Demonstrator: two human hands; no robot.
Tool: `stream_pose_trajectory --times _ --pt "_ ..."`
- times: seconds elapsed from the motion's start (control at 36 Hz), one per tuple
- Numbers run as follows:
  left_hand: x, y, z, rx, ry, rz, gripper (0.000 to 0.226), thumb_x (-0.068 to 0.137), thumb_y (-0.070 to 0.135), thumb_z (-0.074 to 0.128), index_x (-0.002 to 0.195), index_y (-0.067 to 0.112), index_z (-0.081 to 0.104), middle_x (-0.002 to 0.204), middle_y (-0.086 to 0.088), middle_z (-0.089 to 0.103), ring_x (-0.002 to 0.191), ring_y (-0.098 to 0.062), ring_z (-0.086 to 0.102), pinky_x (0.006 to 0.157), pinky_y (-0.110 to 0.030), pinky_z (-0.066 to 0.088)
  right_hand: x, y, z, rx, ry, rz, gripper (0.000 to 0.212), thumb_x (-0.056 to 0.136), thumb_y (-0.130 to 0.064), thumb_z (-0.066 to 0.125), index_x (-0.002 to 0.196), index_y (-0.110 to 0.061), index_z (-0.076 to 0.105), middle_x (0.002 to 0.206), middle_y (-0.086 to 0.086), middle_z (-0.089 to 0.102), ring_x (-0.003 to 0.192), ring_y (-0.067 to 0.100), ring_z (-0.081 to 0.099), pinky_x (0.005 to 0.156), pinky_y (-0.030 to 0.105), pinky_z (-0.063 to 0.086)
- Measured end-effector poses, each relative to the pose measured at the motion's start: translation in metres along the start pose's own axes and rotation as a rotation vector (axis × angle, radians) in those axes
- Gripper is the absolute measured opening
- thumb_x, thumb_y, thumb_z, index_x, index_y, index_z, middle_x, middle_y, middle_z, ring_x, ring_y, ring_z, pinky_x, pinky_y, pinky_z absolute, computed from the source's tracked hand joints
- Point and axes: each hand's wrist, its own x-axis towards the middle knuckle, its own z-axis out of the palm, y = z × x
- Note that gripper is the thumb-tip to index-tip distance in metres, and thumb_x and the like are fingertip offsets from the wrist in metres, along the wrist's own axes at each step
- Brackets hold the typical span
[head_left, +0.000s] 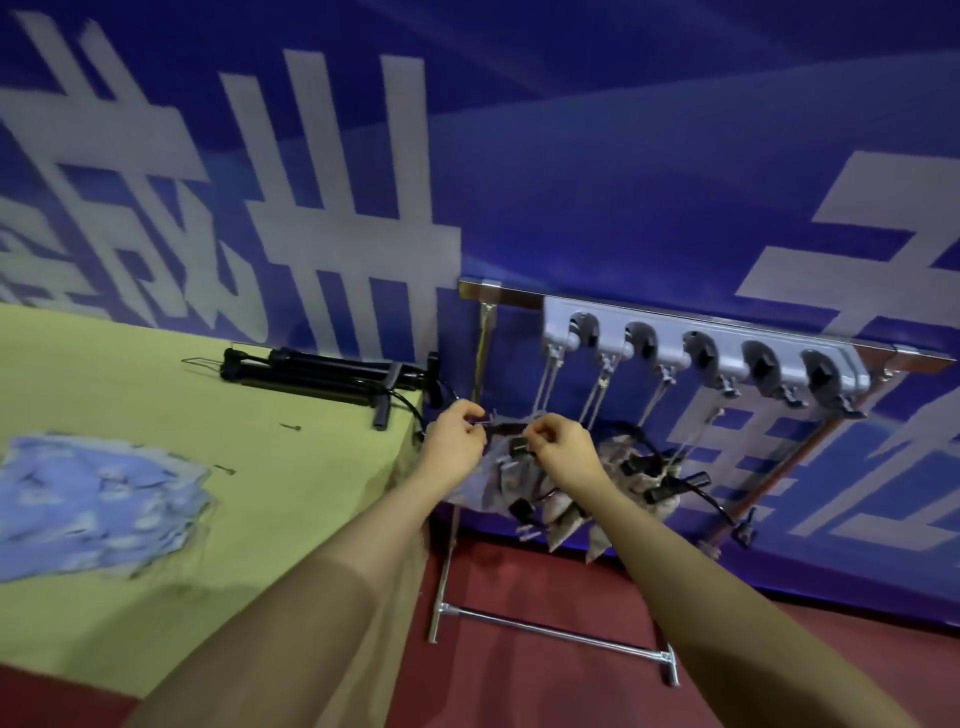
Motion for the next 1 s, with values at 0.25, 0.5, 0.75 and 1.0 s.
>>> stream_pose_trajectory --times 0.25,0.5,0.75,1.0 --pt "-0.006 -0.054 -0.141 0.044 0.074 -0.055 0.021 0.092 0.010 0.045 0.109 0.008 0.058 0.105 -0.016 0.066 0.096 -0.033 0.064 0.086 -0.036 0.052 0.005 -0.090 0.123 -0.009 -0.092 -0.069 0.017 0.092 -0.006 0.049 0.079 -0.014 0.058 0.063 -0.002 0.057 0.056 0.012 0.053 0.055 0.024 0.042" --pt "-0.013 -0.128 -0.232 0.077 0.153 -0.217 0.015 0.090 0.007 0.044 0.094 0.013 0.057 0.104 -0.016 0.067 0.095 -0.035 0.063 0.088 -0.040 0.052 0.001 -0.138 0.233 -0.007 -0.265 -0.080 0.016 0.094 -0.007 0.047 0.088 -0.013 0.061 0.079 0.005 0.061 0.069 0.019 0.057 0.058 0.023 0.044" --pt "-0.015 -0.202 -0.273 0.162 0.214 -0.304 0.013 0.090 -0.001 0.043 0.092 0.006 0.054 0.085 -0.005 0.055 0.086 -0.026 0.053 0.063 -0.023 0.037 0.009 -0.149 0.312 -0.121 -0.449 -0.116 0.020 0.092 -0.007 0.048 0.092 -0.013 0.067 0.085 0.000 0.061 0.079 0.021 0.058 0.073 0.036 0.050" --pt "-0.008 -0.249 -0.287 0.641 0.103 -0.470 0.047 0.086 0.033 0.063 0.122 0.007 0.049 0.128 -0.016 0.044 0.119 -0.038 0.042 0.096 -0.043 0.040 0.023 -0.143 0.370 -0.306 -0.631 -0.209 0.039 0.090 -0.013 0.045 0.127 -0.020 0.056 0.124 0.011 0.061 0.114 0.032 0.055 0.094 0.039 0.046"
